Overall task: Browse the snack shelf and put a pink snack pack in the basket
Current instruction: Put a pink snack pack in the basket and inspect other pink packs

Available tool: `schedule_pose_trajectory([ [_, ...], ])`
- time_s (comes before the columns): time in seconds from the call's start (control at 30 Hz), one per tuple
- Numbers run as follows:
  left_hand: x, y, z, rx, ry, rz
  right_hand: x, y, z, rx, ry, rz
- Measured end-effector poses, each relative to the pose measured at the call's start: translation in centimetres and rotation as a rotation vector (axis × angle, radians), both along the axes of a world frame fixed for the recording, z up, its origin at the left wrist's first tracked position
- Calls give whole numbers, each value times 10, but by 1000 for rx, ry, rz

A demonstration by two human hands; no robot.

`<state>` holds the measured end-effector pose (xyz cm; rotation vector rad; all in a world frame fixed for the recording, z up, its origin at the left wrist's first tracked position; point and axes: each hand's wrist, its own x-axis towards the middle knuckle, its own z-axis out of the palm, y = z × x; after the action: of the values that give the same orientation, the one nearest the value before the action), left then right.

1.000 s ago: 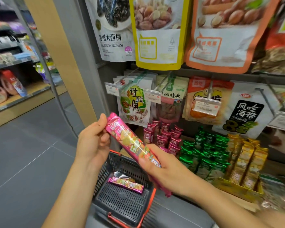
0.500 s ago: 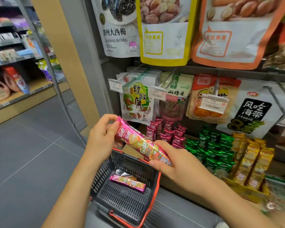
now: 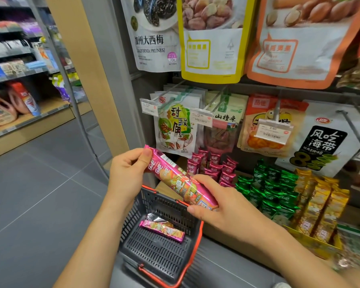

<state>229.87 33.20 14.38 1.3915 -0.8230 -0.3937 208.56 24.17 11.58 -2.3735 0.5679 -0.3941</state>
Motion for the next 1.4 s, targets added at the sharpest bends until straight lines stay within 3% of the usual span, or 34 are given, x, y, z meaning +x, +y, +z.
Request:
schedule_pose_trajectory([
  [0.13,1,-3,-1,-9,96,12,-1,3,2,42,-4,32],
  [0.27,-4,-4,0,75,75,-55,-2,8,4,-164,12,-56],
  [0.4,-11,-10,-5,127,87,79,-1,17,0,-252,32,-119],
  [0.47,-10,-12,-5,107,125,153,2,21,-1,-131,0,-103],
  [0.6,-5,-11,-5,87,203,251,8,18,0,298,-93,-67],
  [0.67,-5,-11,-7,89,239,251,9,18,-1,345,-77,-72],
  [1.03,-14,-13,1,-72,646,62,11,33,-9,170,-176,-169],
  [1.23,-39,-18,-5,16,667,-118,15,35,-9,195,-282,-197],
  [1.4,-47,-18,-11,72,617,-204,15,31,-12,158,-258,-172],
])
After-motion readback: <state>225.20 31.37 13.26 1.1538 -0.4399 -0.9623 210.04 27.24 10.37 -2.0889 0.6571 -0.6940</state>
